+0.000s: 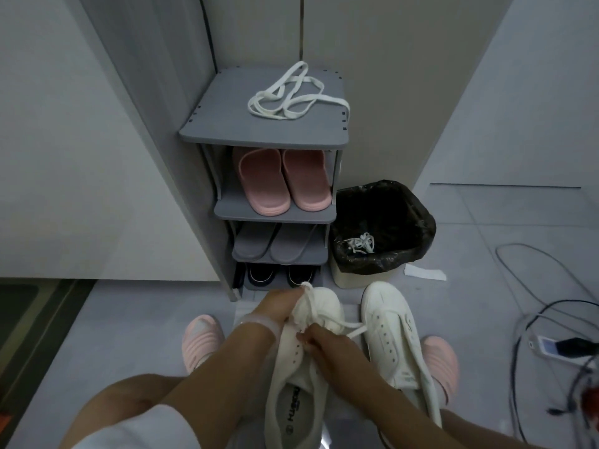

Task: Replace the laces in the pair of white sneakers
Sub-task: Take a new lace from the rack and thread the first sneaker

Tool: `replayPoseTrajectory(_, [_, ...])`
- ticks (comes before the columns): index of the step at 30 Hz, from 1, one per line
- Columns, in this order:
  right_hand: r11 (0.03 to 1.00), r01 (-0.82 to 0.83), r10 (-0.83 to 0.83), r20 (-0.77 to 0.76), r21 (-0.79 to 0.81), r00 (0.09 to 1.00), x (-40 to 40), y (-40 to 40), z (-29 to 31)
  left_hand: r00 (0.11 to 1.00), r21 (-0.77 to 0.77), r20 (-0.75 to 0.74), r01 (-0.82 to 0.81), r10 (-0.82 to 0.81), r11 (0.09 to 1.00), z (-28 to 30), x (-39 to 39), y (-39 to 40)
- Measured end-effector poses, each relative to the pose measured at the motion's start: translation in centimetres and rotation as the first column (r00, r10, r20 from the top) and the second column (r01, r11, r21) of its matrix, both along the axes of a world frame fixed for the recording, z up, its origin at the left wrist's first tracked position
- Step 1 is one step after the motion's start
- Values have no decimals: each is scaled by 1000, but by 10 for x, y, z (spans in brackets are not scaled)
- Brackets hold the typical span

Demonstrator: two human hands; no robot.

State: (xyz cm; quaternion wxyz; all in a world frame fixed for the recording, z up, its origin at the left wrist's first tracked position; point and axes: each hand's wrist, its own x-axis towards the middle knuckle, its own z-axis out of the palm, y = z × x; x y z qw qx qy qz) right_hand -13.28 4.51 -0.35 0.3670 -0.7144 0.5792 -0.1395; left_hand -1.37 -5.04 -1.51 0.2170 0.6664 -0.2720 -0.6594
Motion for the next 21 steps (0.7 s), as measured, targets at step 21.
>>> replayPoseTrajectory(21, [990, -140, 136, 102, 28, 985, -4, -12, -2, 614, -306, -350, 639, -708, 705, 103, 5, -32])
